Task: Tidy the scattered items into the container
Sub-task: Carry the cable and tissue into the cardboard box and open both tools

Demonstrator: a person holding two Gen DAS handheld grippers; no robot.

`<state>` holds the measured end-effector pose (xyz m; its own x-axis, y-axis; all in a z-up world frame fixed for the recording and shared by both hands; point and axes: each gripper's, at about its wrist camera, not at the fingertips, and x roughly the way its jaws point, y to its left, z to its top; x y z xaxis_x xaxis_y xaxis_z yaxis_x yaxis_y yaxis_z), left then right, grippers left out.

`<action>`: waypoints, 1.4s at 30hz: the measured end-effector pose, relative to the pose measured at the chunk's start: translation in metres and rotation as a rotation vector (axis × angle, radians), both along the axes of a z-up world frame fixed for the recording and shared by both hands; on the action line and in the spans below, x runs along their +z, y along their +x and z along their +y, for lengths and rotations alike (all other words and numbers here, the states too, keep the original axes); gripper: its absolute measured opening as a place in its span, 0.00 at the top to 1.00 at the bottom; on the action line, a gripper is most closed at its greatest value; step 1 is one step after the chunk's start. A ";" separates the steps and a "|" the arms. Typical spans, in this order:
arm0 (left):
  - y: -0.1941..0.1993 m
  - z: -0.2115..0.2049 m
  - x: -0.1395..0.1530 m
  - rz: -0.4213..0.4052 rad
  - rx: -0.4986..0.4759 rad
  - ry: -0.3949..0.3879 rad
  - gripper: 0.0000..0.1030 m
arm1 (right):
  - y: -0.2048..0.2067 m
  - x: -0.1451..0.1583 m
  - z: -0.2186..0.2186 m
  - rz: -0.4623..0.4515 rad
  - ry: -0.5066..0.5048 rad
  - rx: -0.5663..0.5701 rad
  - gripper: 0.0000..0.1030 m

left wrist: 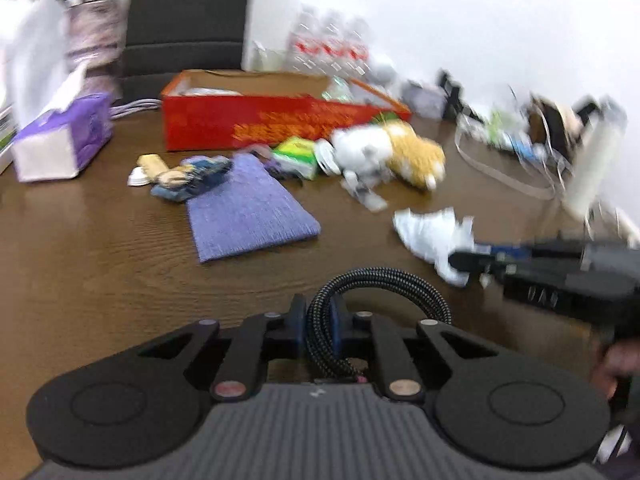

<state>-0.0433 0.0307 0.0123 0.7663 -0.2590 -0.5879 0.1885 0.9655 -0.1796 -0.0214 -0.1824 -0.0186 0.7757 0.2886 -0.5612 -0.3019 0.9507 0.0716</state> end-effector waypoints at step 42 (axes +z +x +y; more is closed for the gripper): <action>0.439 -0.039 0.040 0.203 -0.088 0.333 0.82 | 0.406 0.027 0.022 0.300 -0.262 -0.098 0.66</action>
<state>0.3952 -0.0087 0.0522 0.6093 -0.0879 -0.7880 0.2657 0.9590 0.0984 0.3848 -0.1600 0.0084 0.5833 0.0387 -0.8114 -0.2115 0.9717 -0.1056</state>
